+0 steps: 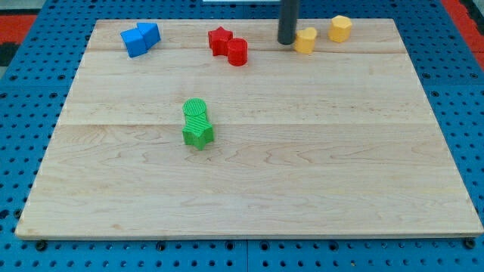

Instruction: Place the red circle into the red star

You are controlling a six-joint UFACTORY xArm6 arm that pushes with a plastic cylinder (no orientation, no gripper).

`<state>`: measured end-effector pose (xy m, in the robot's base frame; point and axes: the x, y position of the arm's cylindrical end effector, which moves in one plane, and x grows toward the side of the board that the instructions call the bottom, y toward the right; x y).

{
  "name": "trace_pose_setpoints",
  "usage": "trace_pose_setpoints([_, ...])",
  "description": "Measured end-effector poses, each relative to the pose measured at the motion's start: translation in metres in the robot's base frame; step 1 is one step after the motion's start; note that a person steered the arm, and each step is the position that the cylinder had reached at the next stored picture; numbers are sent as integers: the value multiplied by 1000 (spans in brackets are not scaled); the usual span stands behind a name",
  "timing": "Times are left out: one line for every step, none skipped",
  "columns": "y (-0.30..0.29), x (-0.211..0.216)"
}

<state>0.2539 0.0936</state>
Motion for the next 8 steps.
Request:
trace_pose_setpoints([12,6])
trace_pose_setpoints([38,7])
trace_pose_setpoints([22,41])
trace_pose_setpoints([-30,65])
trace_pose_setpoints([-84,55])
trace_pose_setpoints([-116,48])
trace_pose_setpoints([-122,37])
trace_pose_setpoints([-167,41])
